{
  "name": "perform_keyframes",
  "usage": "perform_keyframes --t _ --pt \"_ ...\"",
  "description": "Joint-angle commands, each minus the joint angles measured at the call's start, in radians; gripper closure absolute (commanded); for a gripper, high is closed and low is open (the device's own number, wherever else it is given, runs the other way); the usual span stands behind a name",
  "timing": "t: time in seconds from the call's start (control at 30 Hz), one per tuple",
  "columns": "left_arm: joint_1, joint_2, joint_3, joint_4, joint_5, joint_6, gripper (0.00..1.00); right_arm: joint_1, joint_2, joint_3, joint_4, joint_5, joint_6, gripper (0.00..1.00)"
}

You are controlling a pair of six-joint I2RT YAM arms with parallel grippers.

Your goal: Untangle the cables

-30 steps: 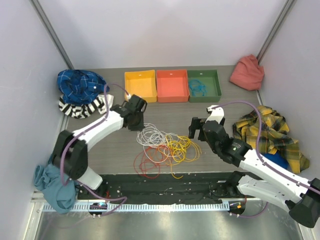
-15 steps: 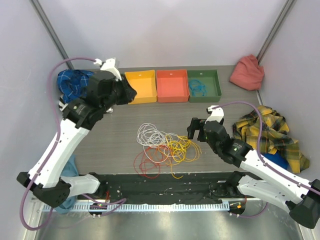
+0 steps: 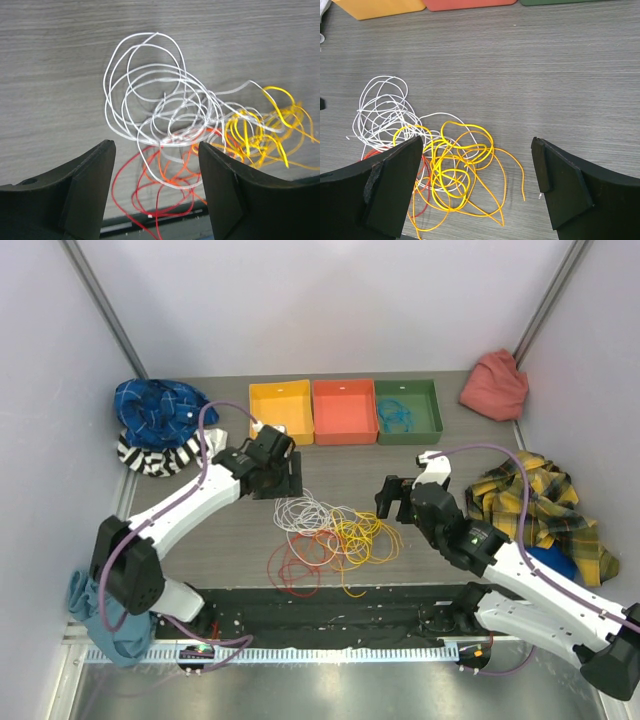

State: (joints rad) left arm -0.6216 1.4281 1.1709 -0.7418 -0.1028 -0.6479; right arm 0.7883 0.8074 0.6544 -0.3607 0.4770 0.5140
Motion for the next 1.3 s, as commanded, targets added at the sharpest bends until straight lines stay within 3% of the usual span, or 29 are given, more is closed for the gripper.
perform_keyframes --t 0.0,0.33,0.57,0.63,0.67,0.77,0.87,1.27 --pt "-0.003 0.104 -0.004 0.076 -0.014 -0.01 0.3 0.002 0.012 0.011 0.037 0.002 0.004 0.0" --pt "-0.003 0.299 0.041 0.074 -0.057 0.036 0.42 0.002 0.018 0.007 0.037 0.02 -0.012 0.0" --pt "-0.003 0.35 0.065 0.087 -0.069 0.05 0.62 0.0 0.024 0.001 0.037 0.022 -0.006 0.0" --pt "-0.003 0.356 0.069 0.09 -0.06 0.053 0.58 0.0 0.024 -0.001 0.035 0.02 -0.005 0.0" --pt "-0.003 0.354 0.067 0.094 -0.057 0.054 0.49 0.0 0.024 -0.002 0.037 0.02 -0.006 0.0" --pt "-0.003 0.345 0.058 0.111 -0.06 0.053 0.34 0.002 0.024 -0.007 0.035 0.02 -0.003 0.0" --pt "-0.003 0.368 0.078 0.099 -0.069 0.053 0.3 0.002 0.03 -0.01 0.037 0.015 -0.002 0.0" --pt "-0.003 0.532 0.139 0.041 -0.112 0.039 0.41 0.002 0.016 -0.007 0.029 0.021 -0.003 0.0"
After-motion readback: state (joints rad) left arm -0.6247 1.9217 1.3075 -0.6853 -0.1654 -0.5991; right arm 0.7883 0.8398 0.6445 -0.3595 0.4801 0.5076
